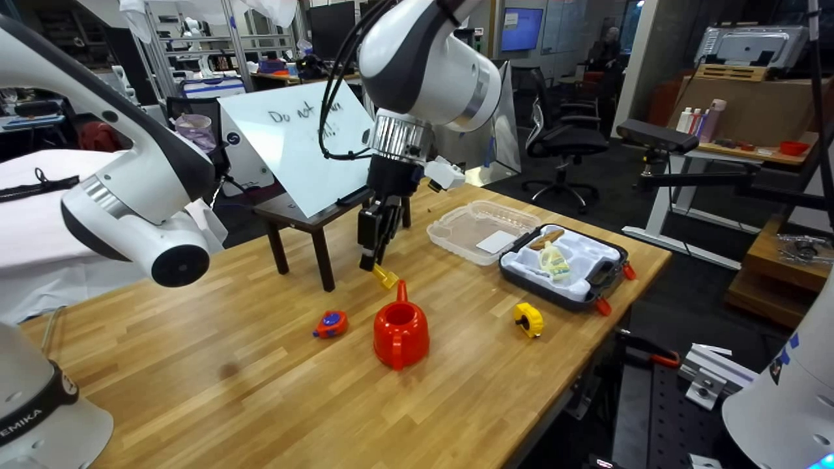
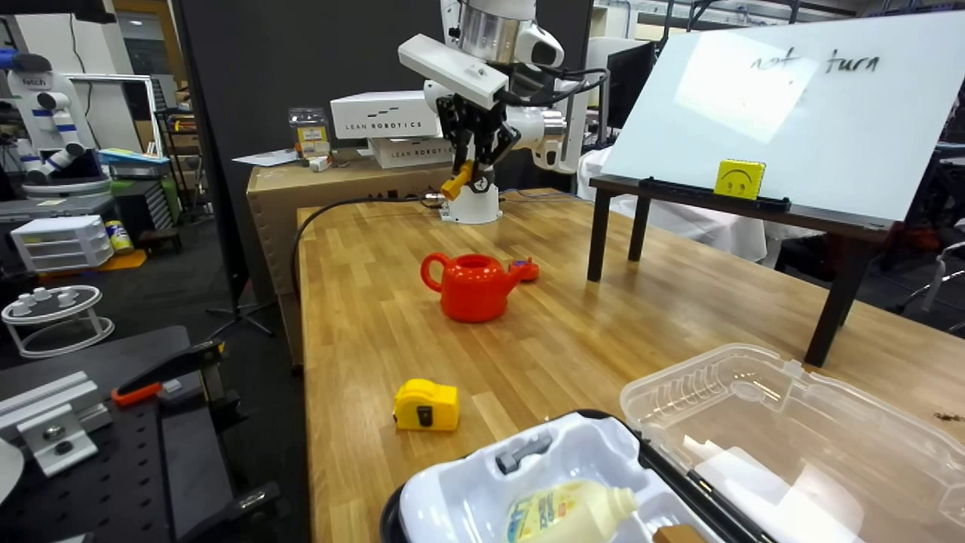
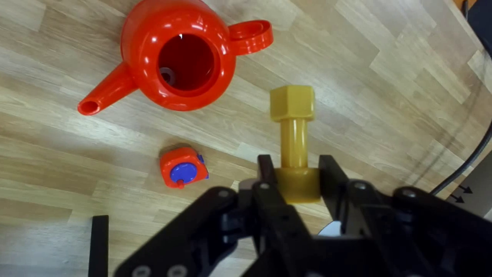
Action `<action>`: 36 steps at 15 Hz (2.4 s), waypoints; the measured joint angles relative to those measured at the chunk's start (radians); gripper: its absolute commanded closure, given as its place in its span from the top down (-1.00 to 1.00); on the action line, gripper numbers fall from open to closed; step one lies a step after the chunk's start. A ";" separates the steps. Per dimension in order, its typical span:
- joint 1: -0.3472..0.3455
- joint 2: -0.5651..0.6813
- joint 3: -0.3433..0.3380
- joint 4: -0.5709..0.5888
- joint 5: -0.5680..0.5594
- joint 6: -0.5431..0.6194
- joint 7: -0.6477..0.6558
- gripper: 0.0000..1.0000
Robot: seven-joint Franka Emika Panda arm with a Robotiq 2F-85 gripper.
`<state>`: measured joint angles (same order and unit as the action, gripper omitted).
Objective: Put the yellow toy dumbbell in the orange toy teapot
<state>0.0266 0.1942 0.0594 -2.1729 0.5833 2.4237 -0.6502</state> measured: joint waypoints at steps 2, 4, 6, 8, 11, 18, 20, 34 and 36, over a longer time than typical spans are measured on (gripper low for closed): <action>0.000 -0.004 0.004 0.000 0.000 0.000 0.003 -0.34; 0.000 -0.004 0.004 0.000 0.000 0.000 0.003 -0.83; 0.000 -0.004 0.004 -0.001 -0.001 0.000 0.003 -0.83; -0.002 0.001 0.004 -0.001 0.000 0.034 0.012 -0.83; -0.005 0.011 0.005 0.001 0.023 0.146 0.049 -0.83; -0.011 0.085 0.012 -0.027 -0.067 0.385 0.186 -0.34; -0.015 0.094 0.013 -0.034 -0.083 0.407 0.208 -0.34; 0.002 0.117 0.033 -0.082 -0.033 0.420 0.211 -0.83; 0.002 0.123 0.038 -0.094 -0.019 0.431 0.211 -0.83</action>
<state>0.0286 0.3169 0.0974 -2.2673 0.5641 2.8551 -0.4389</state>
